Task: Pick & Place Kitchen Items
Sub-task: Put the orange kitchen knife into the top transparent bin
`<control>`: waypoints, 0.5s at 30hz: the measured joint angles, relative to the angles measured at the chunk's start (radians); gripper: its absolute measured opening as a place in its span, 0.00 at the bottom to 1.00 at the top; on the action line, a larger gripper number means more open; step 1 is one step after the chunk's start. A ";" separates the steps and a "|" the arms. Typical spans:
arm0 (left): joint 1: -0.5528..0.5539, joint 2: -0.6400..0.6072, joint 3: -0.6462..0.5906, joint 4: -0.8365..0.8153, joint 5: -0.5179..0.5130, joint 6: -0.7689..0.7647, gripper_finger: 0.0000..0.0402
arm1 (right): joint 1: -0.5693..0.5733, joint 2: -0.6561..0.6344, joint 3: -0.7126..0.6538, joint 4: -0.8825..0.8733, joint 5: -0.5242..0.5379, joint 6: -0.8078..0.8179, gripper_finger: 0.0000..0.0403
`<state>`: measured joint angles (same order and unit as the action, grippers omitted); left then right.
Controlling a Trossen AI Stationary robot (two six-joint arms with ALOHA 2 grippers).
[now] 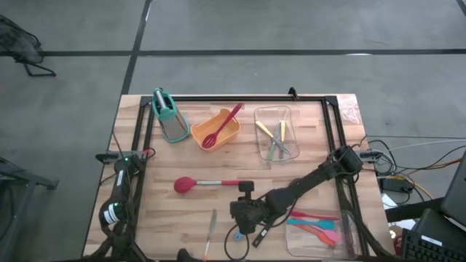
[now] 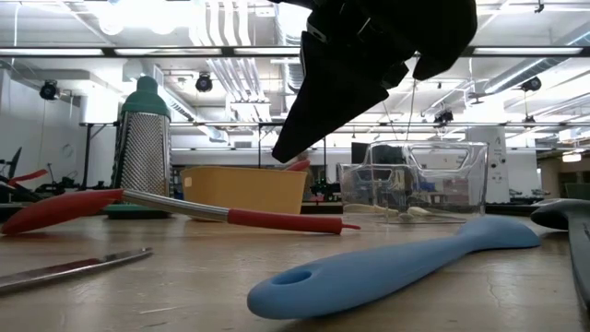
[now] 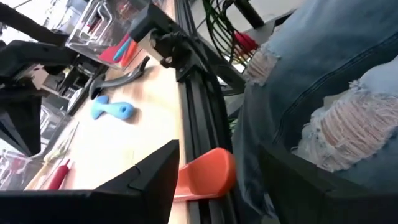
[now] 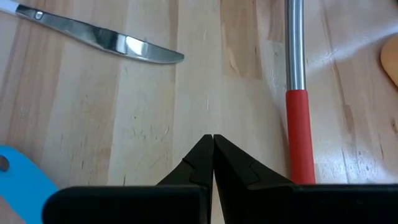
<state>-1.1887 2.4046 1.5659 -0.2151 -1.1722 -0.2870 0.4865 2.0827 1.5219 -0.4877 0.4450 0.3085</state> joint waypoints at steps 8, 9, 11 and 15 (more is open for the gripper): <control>0.003 0.000 0.001 -0.050 -0.016 -0.028 0.48 | 0.000 0.000 0.000 0.000 0.000 -0.001 0.02; 0.003 0.000 0.001 -0.056 -0.014 -0.030 0.46 | 0.000 0.000 0.000 0.000 0.000 -0.001 0.02; 0.003 0.000 0.001 -0.067 -0.008 -0.041 0.42 | 0.000 0.000 0.000 0.000 0.000 -0.001 0.02; 0.003 -0.001 0.001 -0.071 0.001 -0.044 0.32 | 0.000 0.000 0.000 0.000 0.000 -0.001 0.02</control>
<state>-1.1862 2.4035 1.5665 -0.2858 -1.1710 -0.3313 0.4866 2.0827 1.5219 -0.4874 0.4450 0.3073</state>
